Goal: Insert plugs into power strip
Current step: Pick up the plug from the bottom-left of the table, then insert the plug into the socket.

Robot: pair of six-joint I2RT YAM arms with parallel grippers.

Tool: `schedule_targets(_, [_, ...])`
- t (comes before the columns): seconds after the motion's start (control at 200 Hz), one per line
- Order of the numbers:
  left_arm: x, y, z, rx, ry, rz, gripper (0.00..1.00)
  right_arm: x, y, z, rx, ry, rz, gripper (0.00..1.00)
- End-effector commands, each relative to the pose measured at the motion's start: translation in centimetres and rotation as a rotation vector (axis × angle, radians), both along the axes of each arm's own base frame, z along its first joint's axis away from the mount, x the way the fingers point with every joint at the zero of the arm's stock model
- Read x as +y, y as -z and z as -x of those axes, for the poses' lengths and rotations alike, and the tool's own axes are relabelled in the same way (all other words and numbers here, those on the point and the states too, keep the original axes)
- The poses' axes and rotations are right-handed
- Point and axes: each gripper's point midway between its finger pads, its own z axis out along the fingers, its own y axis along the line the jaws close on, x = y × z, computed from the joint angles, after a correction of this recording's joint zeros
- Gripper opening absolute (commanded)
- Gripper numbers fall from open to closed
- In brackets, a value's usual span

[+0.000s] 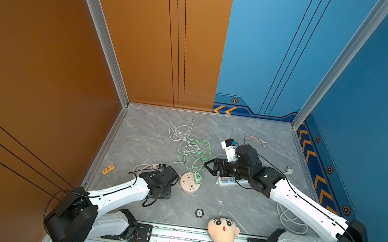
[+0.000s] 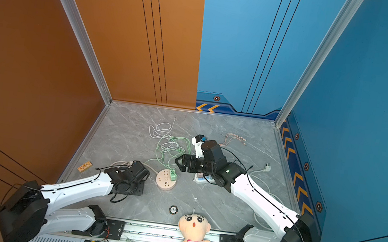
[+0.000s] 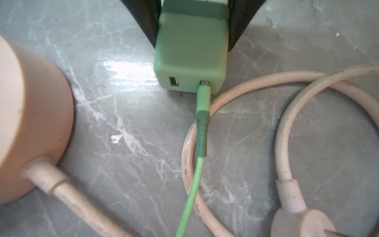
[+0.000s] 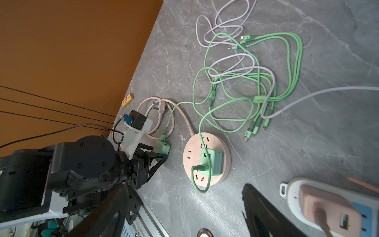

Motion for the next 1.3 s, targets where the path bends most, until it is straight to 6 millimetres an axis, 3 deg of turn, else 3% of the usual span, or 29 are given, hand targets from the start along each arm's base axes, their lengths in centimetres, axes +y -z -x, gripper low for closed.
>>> schedule_targets(0.0, [-1.0, -1.4, -0.5, -0.064, 0.073, 0.014, 0.2, 0.5, -1.2, -0.1, 0.011, -0.017, -0.036, 0.86])
schedule_targets(0.295, [-3.6, -8.1, -0.8, -0.282, 0.268, 0.198, 0.22, 2.5, -2.4, 0.7, 0.064, -0.189, -0.112, 0.83])
schedule_targets(0.485, [-5.1, -10.7, -0.8, -0.388, 0.384, 0.18, 0.22, 4.1, -2.4, 1.4, 0.087, -0.264, -0.107, 0.72])
schedule_targets(0.586, [-6.3, -12.0, -0.8, -0.446, 0.477, 0.159, 0.22, 5.7, -1.8, 3.1, 0.103, -0.342, -0.073, 0.72])
schedule_targets(1.011, [-9.0, -15.8, -1.0, -0.56, 0.646, 0.182, 0.23, 6.4, 1.4, 4.8, 0.208, -0.428, -0.032, 0.64])
schedule_targets(1.296, [-10.4, -16.6, -0.7, -0.582, 0.705, 0.2, 0.23, 7.7, 2.5, 5.3, 0.235, -0.47, -0.019, 0.62])
